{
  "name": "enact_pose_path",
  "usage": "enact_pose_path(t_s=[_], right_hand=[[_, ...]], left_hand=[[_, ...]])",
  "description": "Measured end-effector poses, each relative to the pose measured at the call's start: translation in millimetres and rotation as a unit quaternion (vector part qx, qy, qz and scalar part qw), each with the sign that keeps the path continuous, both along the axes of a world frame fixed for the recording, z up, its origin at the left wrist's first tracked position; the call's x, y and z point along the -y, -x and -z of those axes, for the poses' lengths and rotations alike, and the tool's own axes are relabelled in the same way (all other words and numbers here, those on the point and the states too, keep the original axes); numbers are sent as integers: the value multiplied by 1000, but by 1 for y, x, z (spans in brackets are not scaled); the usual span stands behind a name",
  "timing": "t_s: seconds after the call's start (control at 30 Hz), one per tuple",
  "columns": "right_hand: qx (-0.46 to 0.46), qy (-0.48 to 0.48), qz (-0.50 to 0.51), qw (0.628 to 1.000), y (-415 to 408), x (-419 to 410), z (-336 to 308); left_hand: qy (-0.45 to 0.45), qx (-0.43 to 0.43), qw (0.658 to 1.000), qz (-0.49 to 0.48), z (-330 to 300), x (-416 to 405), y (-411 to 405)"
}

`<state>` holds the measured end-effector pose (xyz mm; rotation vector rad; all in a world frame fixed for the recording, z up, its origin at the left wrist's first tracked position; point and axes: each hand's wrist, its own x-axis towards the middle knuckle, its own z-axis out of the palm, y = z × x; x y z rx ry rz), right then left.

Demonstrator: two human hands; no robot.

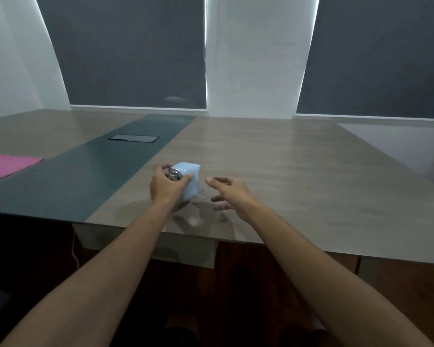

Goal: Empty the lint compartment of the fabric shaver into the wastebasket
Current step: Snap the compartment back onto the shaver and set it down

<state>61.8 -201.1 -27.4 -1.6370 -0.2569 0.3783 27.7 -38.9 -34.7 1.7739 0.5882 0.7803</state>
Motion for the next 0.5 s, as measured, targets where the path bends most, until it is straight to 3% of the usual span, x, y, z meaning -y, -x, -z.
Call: enact_pose_path(t_s=[0.2,0.5], right_hand=[[9,25,-5,1000,7,-15,6],[0,22,32,999,3,-11,9]], left_hand=[[-20,-10,995,-97,10,-41,19],[-36,-27,992,-120,22,-58,19]])
